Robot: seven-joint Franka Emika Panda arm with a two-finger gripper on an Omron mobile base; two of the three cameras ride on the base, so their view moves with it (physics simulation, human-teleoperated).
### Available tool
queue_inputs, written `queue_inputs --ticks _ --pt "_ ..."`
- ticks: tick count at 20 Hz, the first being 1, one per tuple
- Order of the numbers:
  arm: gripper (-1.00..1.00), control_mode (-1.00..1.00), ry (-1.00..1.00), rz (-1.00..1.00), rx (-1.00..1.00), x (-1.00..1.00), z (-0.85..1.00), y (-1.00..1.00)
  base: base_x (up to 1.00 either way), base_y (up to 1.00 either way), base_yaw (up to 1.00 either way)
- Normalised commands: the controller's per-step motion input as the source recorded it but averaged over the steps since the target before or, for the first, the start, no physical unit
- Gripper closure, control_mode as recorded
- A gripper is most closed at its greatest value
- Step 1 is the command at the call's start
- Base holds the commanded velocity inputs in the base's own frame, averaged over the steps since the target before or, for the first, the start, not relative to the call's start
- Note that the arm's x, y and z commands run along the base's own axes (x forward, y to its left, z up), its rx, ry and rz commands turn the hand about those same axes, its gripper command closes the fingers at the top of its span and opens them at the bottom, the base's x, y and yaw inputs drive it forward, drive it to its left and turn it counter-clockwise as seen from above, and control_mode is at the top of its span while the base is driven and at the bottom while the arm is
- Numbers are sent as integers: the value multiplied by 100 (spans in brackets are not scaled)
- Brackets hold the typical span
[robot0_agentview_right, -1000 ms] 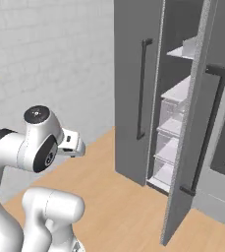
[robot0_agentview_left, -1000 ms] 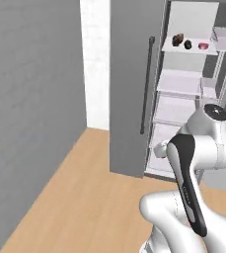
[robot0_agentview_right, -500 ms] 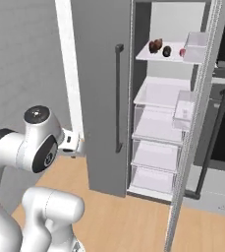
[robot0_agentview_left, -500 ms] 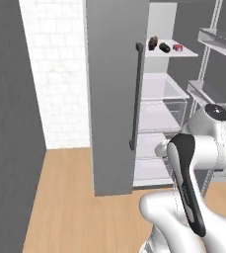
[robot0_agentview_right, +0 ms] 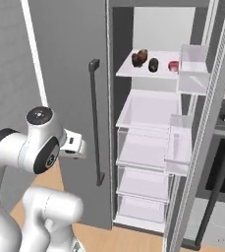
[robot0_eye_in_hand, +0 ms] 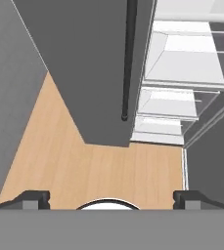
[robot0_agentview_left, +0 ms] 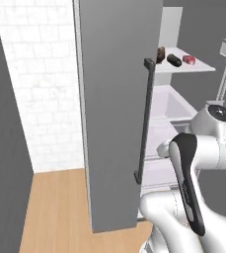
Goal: Place one cucumber and one steak in each tupperware on the nearby counter, to pack two identical lunches.
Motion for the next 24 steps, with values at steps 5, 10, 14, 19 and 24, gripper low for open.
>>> queue_inputs --ticks 5,10,14,19,24 --pt "-100 100 0 0 0 0 0 0 60 -63 -6" --pt "-100 100 0 0 0 0 0 0 36 -42 -12" --pt "-100 100 0 0 0 0 0 0 66 0 -12" --pt "-100 100 0 0 0 0 0 0 62 -22 -6" --pt "-100 -100 -11 0 7 29 69 -14 0 0 0"
